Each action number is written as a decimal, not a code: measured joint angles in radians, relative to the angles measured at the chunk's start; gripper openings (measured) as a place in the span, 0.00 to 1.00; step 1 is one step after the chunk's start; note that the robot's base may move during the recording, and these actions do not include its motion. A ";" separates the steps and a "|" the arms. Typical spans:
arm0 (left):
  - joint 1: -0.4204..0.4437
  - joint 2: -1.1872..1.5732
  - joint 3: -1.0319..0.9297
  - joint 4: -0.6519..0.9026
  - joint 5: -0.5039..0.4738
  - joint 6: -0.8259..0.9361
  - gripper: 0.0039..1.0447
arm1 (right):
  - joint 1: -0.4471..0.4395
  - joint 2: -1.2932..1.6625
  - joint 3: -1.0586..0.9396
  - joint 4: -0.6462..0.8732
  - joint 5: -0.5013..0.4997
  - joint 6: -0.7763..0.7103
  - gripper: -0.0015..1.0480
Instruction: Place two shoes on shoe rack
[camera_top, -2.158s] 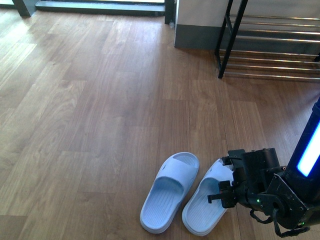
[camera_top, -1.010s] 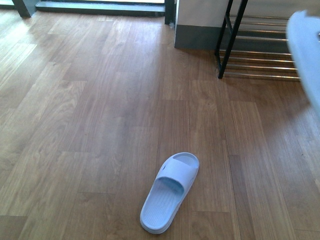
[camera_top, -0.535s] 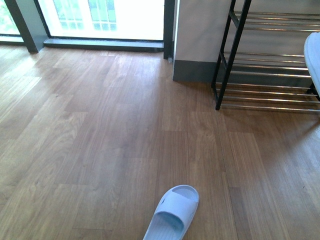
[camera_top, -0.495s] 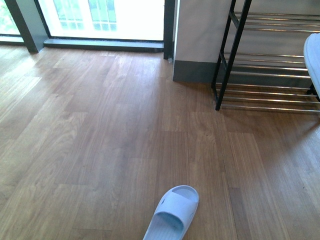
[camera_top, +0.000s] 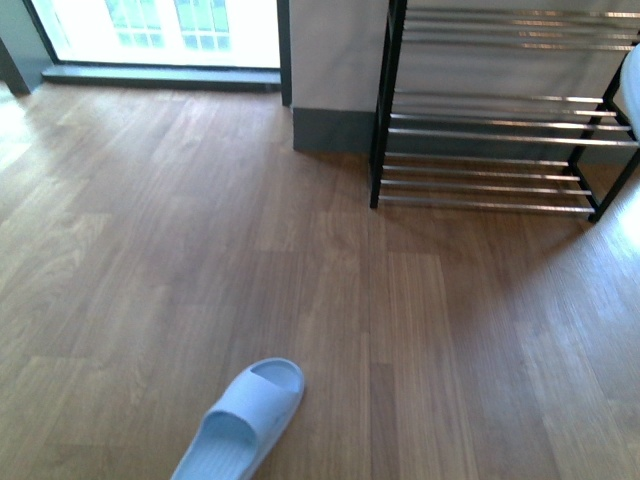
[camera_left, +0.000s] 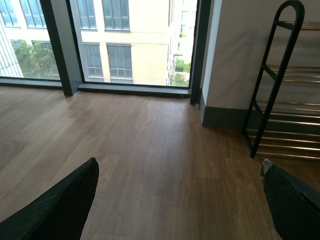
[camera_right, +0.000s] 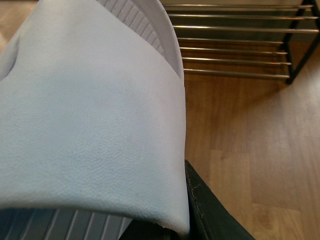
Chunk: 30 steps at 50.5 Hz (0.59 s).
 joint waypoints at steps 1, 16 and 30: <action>0.000 0.000 0.000 0.000 0.000 0.000 0.91 | -0.002 0.000 0.000 0.000 0.002 0.000 0.01; 0.000 0.000 0.000 0.000 -0.003 0.000 0.91 | 0.000 -0.001 0.000 0.000 -0.007 0.000 0.01; -0.018 0.019 0.009 -0.031 -0.082 -0.028 0.91 | 0.000 -0.001 0.000 0.000 -0.008 0.000 0.01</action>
